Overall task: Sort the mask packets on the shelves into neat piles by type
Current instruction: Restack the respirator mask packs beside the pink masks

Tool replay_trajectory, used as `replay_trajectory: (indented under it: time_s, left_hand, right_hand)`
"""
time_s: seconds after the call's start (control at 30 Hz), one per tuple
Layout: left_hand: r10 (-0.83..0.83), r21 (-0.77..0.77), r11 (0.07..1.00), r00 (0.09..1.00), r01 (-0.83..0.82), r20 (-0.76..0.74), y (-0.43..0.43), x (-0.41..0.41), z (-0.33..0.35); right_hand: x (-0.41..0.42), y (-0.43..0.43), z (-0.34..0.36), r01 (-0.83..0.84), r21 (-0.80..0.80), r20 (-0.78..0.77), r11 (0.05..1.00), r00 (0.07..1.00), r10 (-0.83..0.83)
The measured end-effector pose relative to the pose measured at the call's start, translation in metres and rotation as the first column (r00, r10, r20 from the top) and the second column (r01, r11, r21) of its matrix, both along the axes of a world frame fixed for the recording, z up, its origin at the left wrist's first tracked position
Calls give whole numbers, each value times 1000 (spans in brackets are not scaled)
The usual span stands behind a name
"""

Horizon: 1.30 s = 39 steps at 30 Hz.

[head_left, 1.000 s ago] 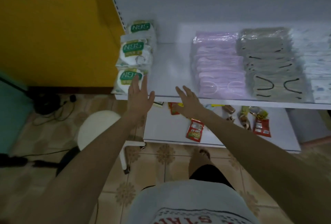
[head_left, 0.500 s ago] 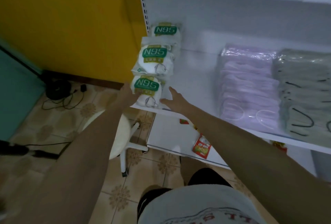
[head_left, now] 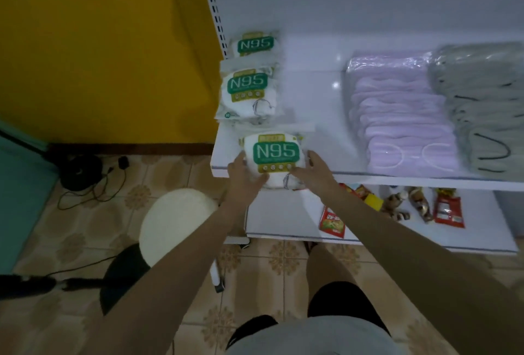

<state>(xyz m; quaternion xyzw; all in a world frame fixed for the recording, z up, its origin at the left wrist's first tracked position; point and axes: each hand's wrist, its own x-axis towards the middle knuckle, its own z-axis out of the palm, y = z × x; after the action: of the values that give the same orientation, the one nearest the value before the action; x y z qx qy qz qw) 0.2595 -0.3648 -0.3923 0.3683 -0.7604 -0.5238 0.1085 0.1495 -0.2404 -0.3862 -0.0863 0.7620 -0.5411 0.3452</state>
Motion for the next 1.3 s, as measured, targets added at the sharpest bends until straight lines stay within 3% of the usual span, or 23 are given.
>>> replay_trajectory:
  time_s: [0.13, 0.33, 0.73, 0.93, 1.0, 1.1, 1.2, 1.3]
  left_hand:
    - [-142, -48, 989, 978, 136, -150, 28, -31, -10]
    - [-206, -73, 979, 918, 192, -339, 27, -134, 36]
    - [20, 230, 973, 968, 39, -249, -6, -291, 23]
    - [99, 283, 958, 971, -34, -217, -22, -312, -2]
    - [83, 253, 967, 984, -40, -160, -26, -313, -18]
    - [94, 186, 981, 982, -64, -162, -47, -334, -82]
    - [99, 129, 988, 983, -79, -155, -42, -324, -72]
    - [120, 50, 992, 976, -113, -181, -35, -308, -44]
  right_hand:
    - [-24, 44, 15, 165, -74, -136, 983, 975, -174]
    - [-110, 39, 36, 225, -219, -252, 950, 927, -277]
    - [-256, -23, -16, 220, -206, -283, 954, 919, -273]
    - [-273, -38, -25, 131, -2, -267, 991, 955, -127]
    - [-271, -40, -23, 144, 159, -282, 977, 955, -95]
    - [-263, -39, -23, 163, 507, -454, 847, 885, 102]
    - [-252, -38, -19, 208, 445, -526, 871, 848, 66]
    - [-244, -37, -16, 173, 296, -472, 939, 881, -13]
